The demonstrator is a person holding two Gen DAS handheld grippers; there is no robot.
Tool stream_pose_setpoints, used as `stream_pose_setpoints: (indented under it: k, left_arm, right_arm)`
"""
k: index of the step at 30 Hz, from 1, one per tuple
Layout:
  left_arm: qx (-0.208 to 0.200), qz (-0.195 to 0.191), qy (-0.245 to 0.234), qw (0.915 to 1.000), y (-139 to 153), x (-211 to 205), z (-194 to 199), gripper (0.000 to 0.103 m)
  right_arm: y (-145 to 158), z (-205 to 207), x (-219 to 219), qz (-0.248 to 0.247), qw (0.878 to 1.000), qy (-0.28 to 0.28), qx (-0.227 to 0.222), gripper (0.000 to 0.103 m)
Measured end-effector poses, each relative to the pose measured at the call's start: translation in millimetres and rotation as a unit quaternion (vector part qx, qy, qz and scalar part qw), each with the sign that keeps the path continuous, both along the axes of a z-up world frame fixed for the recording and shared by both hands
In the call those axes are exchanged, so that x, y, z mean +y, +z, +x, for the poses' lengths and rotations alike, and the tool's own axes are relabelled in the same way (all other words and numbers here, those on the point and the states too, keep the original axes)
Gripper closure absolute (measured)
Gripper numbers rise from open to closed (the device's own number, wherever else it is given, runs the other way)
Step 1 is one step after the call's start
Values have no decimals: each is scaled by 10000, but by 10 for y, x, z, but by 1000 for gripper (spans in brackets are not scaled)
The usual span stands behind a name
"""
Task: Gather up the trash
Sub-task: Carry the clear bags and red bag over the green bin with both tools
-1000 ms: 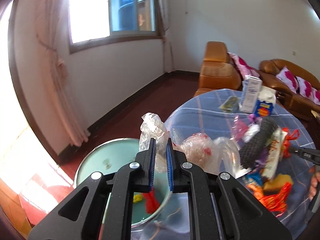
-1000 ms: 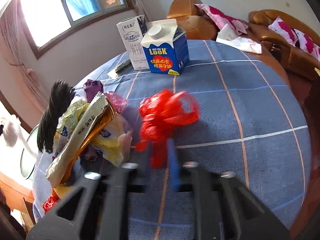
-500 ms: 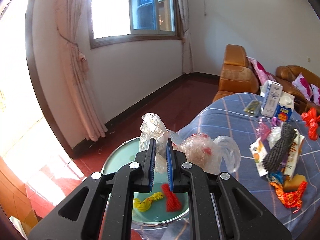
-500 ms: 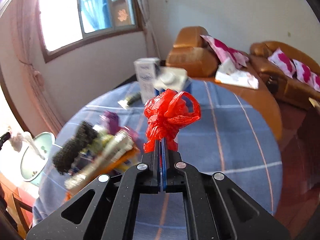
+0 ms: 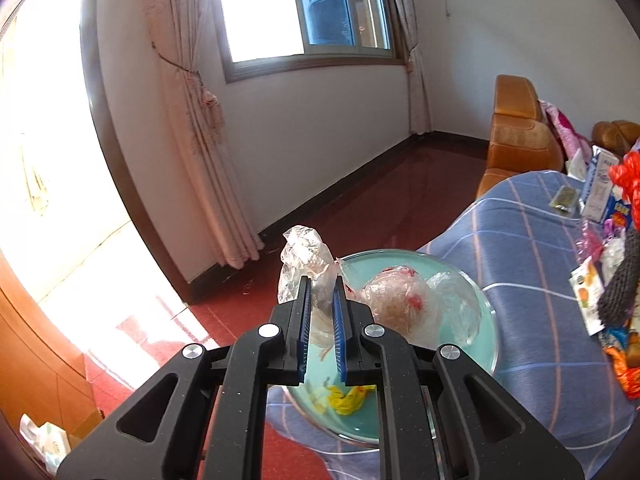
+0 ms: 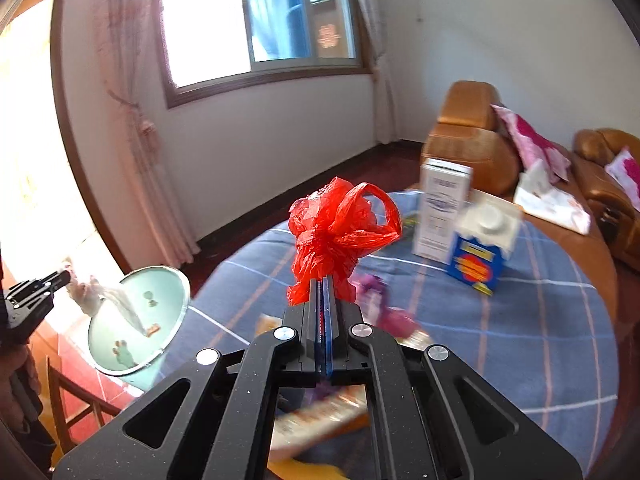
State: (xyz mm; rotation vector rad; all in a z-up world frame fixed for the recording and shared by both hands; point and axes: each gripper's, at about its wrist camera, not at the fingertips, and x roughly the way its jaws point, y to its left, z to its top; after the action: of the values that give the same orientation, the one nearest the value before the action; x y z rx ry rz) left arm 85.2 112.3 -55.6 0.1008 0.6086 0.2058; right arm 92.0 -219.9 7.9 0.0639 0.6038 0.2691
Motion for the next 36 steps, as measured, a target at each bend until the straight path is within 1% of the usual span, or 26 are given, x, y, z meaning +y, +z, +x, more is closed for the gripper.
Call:
stream_pose_setpoints:
  k: [5,14,22,36]
  left_arm:
    - [75,125,167,9998,-37,73,25,93]
    - [157,262,422,9986,-81,223,53,93]
    - [253,437,485,9975,-141,238,97,93]
    - [422,618,555,9957,-234,267,137,93]
  right_arm:
    - [-3,133,307,-59,9995,315,43,101]
    - [-139,335,786,-254,9953,910,204,101]
    - [-241,434,1156,-397,9887,1411,307,101]
    - [-291,568,1520,-648,9813,1769,398,101]
